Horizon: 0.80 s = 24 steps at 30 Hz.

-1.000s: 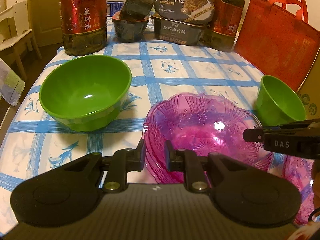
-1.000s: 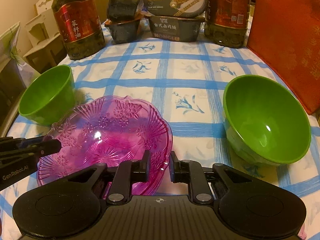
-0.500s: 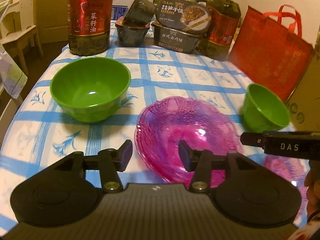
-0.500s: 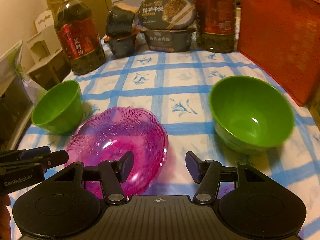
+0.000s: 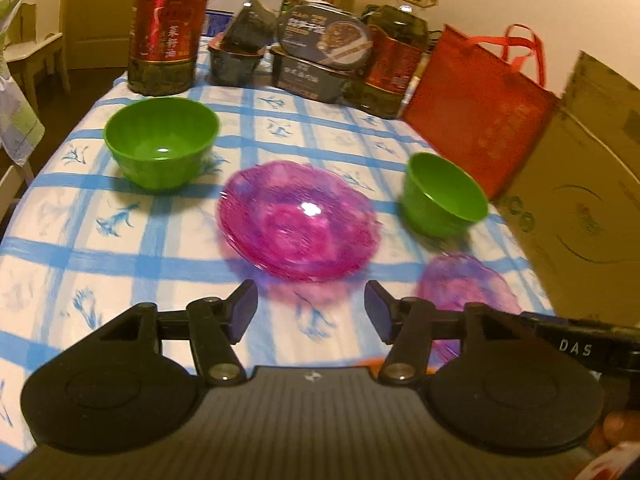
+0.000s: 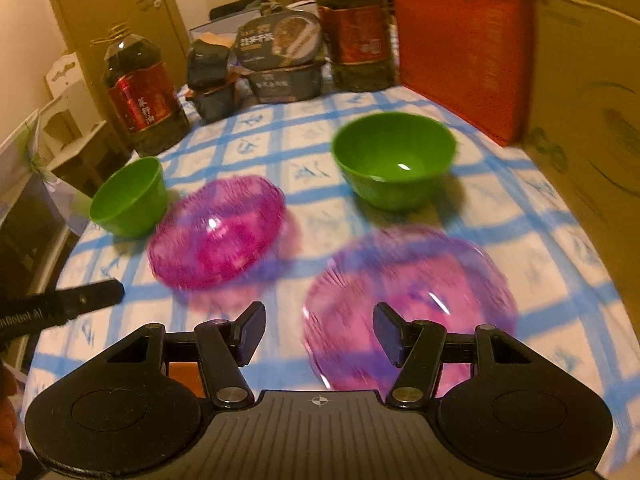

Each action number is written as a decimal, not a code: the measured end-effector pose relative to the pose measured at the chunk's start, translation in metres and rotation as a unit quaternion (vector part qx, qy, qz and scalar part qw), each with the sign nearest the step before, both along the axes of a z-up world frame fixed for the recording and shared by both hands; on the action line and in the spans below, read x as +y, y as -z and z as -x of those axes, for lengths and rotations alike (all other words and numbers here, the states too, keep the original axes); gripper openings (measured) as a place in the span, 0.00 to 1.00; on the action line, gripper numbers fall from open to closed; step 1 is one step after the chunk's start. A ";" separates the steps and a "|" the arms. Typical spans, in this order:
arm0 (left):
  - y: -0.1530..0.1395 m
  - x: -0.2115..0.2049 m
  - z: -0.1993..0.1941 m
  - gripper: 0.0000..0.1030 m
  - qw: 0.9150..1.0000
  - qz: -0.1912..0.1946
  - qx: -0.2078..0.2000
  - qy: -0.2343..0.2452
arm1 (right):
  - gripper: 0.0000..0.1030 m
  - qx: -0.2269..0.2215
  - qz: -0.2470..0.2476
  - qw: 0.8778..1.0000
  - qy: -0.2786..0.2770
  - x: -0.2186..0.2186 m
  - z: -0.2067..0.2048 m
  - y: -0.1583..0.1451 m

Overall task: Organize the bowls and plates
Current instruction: 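Move both grippers to the rim of the remaining pink plate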

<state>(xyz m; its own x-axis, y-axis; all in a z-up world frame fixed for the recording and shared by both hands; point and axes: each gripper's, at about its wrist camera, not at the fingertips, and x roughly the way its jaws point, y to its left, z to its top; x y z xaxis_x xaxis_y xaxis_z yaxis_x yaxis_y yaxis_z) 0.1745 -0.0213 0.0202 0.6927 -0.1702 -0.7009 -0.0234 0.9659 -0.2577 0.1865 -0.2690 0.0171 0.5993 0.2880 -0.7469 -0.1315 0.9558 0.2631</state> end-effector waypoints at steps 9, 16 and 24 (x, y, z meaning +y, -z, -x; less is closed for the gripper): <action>-0.011 -0.039 0.030 0.59 0.999 0.004 -0.002 0.037 | 0.59 0.002 0.001 0.999 0.047 -0.045 0.050 -0.009; -0.014 -0.068 0.041 0.61 0.998 0.001 -0.001 0.069 | 0.59 0.003 0.010 0.998 0.064 -0.064 0.070 -0.012; -0.010 -0.087 0.046 0.63 0.996 -0.005 0.009 0.089 | 0.59 0.011 0.010 0.997 0.074 -0.076 0.080 -0.008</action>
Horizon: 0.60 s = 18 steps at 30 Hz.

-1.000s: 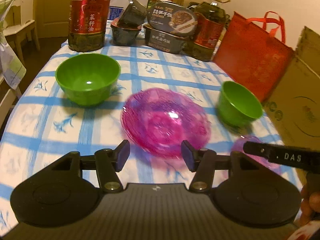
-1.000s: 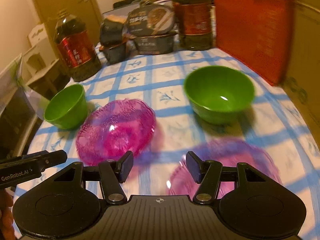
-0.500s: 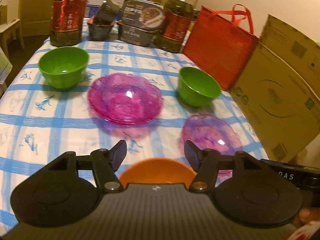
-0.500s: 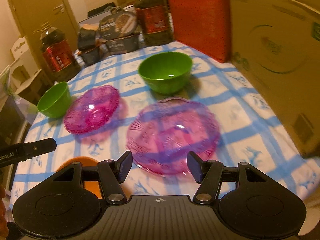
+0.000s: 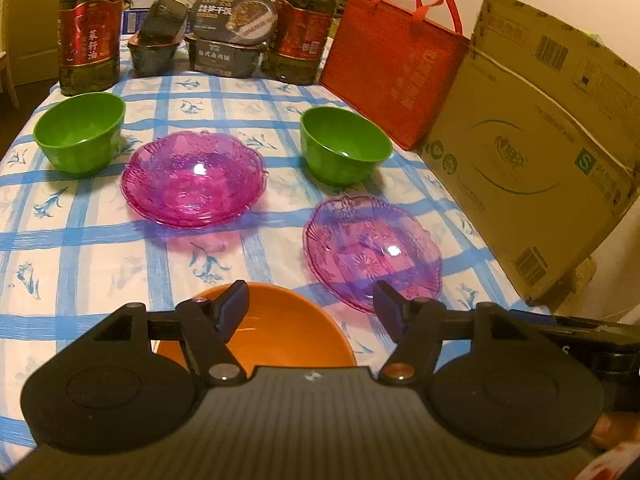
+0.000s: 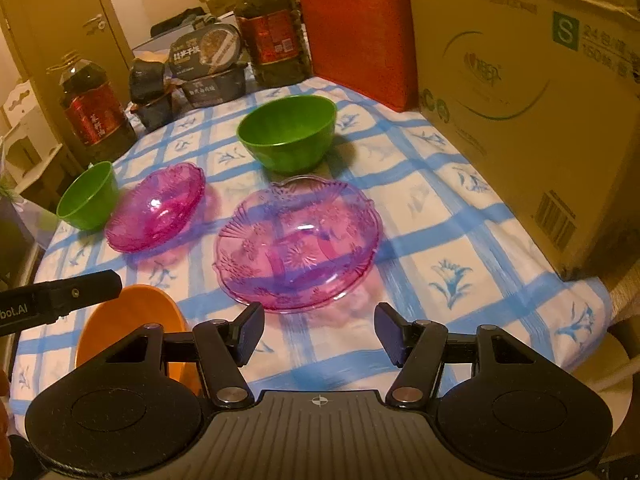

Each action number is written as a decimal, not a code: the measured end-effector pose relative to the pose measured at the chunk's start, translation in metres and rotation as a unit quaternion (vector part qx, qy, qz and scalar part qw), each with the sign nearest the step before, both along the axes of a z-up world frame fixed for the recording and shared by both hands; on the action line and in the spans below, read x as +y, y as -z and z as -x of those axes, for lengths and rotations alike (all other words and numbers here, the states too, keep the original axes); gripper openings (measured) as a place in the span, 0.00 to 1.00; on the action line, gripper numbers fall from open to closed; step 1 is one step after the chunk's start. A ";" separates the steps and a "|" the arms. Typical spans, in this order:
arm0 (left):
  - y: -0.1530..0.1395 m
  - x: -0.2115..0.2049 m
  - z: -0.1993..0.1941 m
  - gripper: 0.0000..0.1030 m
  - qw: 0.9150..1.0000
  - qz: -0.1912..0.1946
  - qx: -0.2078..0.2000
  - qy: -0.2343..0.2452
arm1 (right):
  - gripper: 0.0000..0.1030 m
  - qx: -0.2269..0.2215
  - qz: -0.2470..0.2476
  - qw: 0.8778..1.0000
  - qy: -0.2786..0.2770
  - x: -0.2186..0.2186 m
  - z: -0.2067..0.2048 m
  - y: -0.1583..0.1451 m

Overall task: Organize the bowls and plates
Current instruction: 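Move both grippers to the rim of the remaining pink plate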

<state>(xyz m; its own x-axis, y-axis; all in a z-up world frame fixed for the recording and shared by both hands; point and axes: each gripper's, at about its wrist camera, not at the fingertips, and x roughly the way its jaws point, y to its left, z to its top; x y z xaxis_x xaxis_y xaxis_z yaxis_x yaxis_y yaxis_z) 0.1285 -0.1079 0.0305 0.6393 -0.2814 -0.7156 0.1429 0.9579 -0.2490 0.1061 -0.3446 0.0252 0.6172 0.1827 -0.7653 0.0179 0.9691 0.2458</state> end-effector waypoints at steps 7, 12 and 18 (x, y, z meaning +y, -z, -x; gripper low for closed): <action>0.002 -0.008 -0.002 0.63 1.000 -0.005 0.004 0.008 | 0.59 0.006 -0.002 1.000 0.007 -0.007 0.001 0.003; 0.005 -0.012 -0.008 0.64 1.000 -0.009 0.009 0.013 | 0.60 0.010 -0.004 1.000 0.010 -0.010 -0.002 0.006; 0.007 -0.018 -0.020 0.64 1.000 -0.014 0.013 0.023 | 0.60 0.004 -0.009 1.000 0.024 -0.019 -0.008 0.008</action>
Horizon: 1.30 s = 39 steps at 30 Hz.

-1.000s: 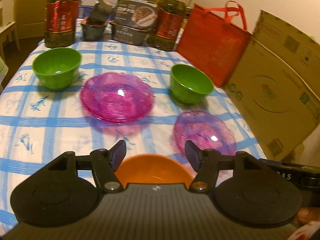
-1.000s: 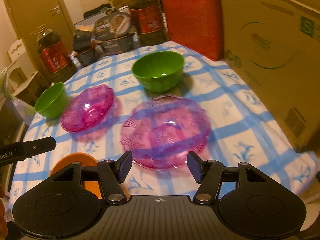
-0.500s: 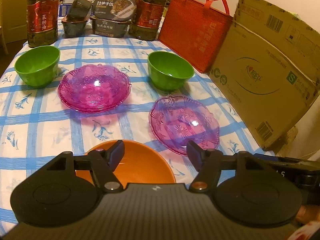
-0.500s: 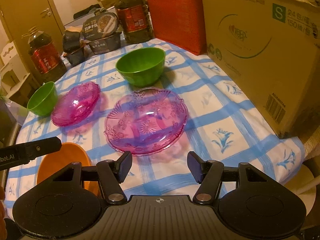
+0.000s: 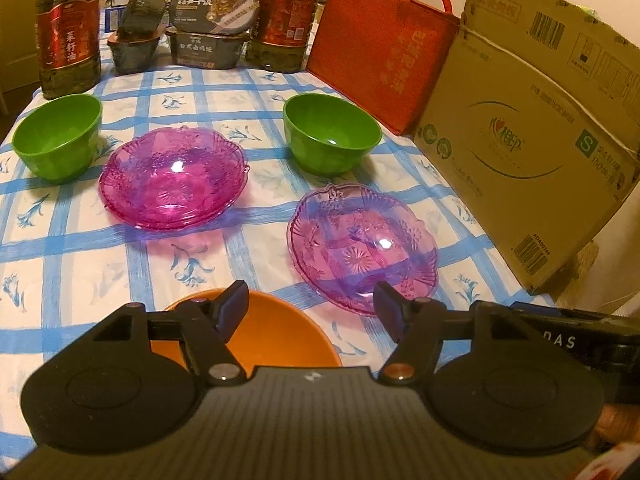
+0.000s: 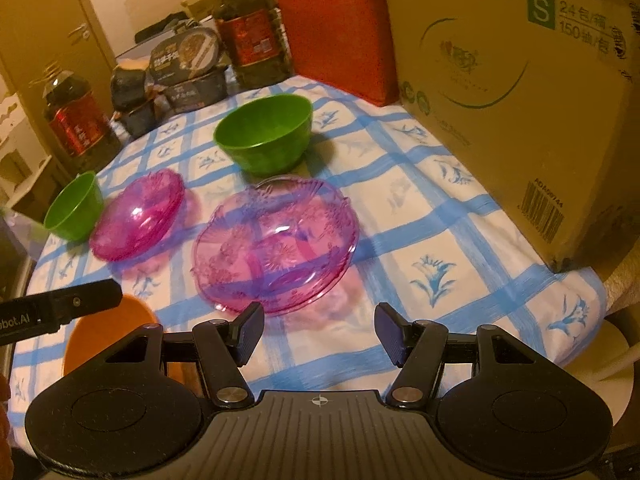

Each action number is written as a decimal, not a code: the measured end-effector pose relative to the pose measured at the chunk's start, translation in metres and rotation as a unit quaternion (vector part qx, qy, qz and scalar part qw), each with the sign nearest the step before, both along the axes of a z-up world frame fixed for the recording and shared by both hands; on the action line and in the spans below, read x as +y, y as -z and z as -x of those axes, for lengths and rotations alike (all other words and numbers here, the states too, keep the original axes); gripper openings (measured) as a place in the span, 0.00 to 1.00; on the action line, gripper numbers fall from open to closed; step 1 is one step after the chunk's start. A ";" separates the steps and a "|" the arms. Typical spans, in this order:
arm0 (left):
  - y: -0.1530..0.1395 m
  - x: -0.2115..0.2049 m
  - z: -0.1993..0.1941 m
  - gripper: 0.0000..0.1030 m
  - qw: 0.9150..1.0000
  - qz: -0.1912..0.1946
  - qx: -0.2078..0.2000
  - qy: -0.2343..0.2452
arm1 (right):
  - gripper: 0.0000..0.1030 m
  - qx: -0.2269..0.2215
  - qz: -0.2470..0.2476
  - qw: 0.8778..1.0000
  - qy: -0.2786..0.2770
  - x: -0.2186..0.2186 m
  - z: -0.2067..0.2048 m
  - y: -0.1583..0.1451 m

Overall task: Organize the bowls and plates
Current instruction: 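Move both grippers to the rim of the remaining pink plate, then close both grippers on the pink plate rim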

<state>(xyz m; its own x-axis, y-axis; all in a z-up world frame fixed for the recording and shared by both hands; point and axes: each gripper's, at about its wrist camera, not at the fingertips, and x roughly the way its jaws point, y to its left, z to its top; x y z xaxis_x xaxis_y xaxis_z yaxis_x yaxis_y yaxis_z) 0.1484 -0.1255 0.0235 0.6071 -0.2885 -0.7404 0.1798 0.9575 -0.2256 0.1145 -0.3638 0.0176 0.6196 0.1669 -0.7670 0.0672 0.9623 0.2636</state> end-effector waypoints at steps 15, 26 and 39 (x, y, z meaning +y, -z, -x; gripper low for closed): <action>0.028 -0.024 -0.073 0.63 0.998 -0.015 0.042 0.042 | 0.59 0.012 -0.010 1.000 0.019 -0.021 -0.035 0.023; 0.068 -0.029 -0.125 0.40 0.993 -0.044 0.084 0.065 | 0.59 0.026 -0.016 0.999 0.017 -0.026 -0.073 0.051; 0.087 -0.037 -0.146 0.23 0.991 -0.045 0.095 0.086 | 0.37 0.045 -0.032 0.998 0.009 -0.023 -0.096 0.079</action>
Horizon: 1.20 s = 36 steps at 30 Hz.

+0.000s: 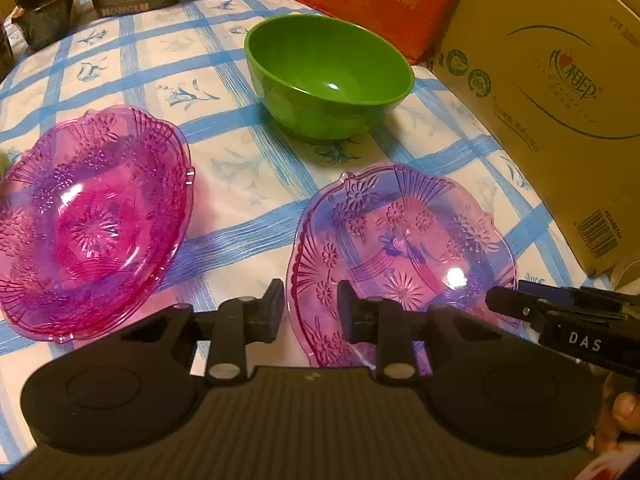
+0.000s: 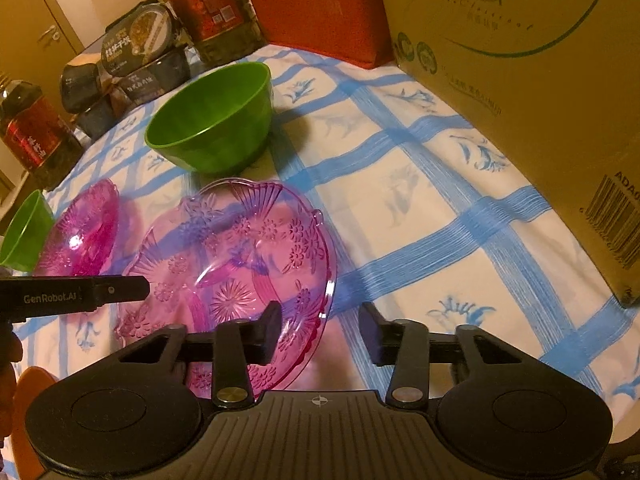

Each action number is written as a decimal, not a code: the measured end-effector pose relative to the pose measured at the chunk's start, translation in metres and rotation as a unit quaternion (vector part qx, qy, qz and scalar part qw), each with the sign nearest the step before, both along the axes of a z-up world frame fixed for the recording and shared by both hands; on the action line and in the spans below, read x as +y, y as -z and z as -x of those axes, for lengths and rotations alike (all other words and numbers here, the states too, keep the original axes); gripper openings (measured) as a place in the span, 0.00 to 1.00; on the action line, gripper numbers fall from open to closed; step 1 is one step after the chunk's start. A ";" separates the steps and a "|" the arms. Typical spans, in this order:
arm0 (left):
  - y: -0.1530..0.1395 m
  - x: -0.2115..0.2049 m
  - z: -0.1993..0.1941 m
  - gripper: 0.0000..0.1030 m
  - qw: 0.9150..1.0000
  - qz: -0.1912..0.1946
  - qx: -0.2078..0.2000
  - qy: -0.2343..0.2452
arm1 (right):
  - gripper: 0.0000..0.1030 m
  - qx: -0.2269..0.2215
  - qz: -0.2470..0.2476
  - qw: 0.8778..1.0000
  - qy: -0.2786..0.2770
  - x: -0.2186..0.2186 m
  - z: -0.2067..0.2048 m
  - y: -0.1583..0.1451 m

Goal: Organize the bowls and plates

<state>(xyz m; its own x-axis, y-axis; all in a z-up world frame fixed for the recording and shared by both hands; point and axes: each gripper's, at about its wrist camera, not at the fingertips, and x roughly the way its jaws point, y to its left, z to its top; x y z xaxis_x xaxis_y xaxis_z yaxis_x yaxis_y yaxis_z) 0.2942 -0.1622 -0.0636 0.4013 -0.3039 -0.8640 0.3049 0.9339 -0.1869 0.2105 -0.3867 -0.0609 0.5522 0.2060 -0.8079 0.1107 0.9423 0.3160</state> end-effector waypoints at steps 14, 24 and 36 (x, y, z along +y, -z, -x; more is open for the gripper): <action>0.001 0.003 0.000 0.10 1.000 0.002 -0.001 -0.001 | 0.12 0.001 -0.005 1.000 0.004 0.001 0.001 -0.001; -0.037 0.016 0.022 0.10 0.999 0.022 -0.035 -0.017 | 0.12 -0.030 0.006 1.000 -0.007 0.010 0.014 -0.041; -0.079 0.083 0.053 0.10 0.994 0.020 -0.075 -0.075 | 0.12 -0.071 0.004 0.995 -0.075 0.069 0.013 -0.078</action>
<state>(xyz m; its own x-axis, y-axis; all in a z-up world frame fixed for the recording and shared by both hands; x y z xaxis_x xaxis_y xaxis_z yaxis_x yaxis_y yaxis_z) 0.2410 -0.0792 0.0158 0.5687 -0.2645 -0.7788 0.1900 0.9635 -0.1884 0.1971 -0.3173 0.0173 0.6243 0.2893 -0.7257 -0.0770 0.9472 0.3114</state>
